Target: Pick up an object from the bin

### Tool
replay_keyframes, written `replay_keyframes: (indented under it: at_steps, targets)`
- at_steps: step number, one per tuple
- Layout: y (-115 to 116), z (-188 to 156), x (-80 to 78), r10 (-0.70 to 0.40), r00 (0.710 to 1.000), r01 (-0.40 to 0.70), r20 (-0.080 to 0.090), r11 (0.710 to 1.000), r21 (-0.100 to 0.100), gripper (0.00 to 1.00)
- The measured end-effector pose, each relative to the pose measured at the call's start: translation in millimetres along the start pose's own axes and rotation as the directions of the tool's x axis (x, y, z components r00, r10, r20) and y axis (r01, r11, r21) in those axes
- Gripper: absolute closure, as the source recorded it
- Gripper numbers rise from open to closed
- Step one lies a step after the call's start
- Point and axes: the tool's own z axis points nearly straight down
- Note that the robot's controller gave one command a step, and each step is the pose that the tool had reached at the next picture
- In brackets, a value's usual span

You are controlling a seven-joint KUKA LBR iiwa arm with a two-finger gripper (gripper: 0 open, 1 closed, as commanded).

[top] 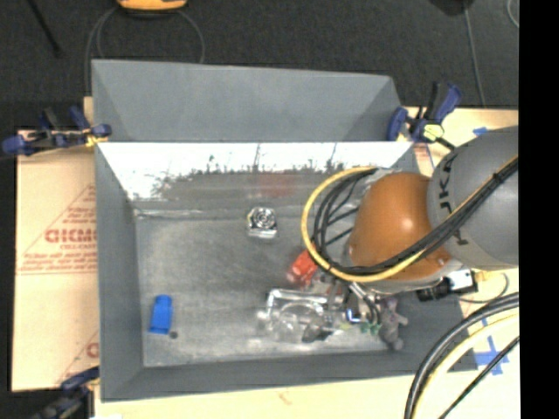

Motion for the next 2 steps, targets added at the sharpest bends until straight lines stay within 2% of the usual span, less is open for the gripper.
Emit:
replay_keyframes:
  at_steps: [1,2]
  targets:
    - [-0.8,-11.3,-0.3,0.004,1.0,-0.004,-0.001,1.0,0.0,1.0]
    - [-1.3,-47.6,-1.1,0.006,1.0,-0.006,0.001,1.0,0.0,1.0]
